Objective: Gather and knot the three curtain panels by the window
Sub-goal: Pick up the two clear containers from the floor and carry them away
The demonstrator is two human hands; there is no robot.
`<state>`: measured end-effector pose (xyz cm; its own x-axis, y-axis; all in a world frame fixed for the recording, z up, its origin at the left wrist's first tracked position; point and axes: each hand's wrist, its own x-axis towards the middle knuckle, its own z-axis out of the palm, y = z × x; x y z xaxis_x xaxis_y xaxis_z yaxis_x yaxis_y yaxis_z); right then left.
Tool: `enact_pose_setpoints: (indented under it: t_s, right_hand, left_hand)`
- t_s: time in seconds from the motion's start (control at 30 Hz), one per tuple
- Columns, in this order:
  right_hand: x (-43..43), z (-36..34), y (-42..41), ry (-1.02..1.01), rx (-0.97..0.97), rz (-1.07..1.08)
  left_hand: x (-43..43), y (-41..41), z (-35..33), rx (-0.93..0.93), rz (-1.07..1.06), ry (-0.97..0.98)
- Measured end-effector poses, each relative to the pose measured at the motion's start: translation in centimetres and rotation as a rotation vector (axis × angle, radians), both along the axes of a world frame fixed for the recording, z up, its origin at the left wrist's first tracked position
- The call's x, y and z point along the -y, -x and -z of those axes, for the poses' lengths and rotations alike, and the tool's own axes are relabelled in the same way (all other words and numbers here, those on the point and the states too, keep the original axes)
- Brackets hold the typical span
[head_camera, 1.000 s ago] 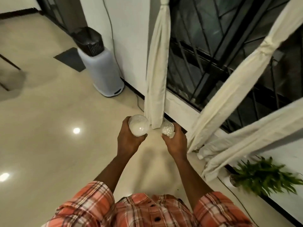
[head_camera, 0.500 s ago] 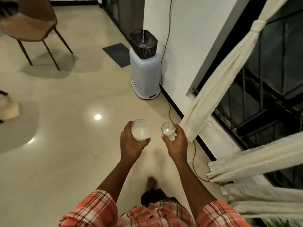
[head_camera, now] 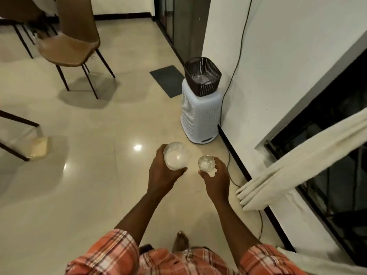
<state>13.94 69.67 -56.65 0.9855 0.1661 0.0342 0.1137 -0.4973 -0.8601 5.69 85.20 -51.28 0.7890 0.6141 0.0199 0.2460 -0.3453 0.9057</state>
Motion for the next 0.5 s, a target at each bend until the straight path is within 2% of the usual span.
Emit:
enact_pose_setpoints:
  t_s: [0.37, 0.5]
  right_hand:
    - [-12.4, 0.7, -14.4, -0.013, -0.009, -0.016]
    - [-19.0, 0.5, -19.2, -0.037, -0.022, -0.011]
  left_hand:
    - [-12.8, -14.0, 1.7, 0.021, -0.060, 0.020]
    - [-19.7, -19.8, 1.6, 0.026, -0.004, 0.021]
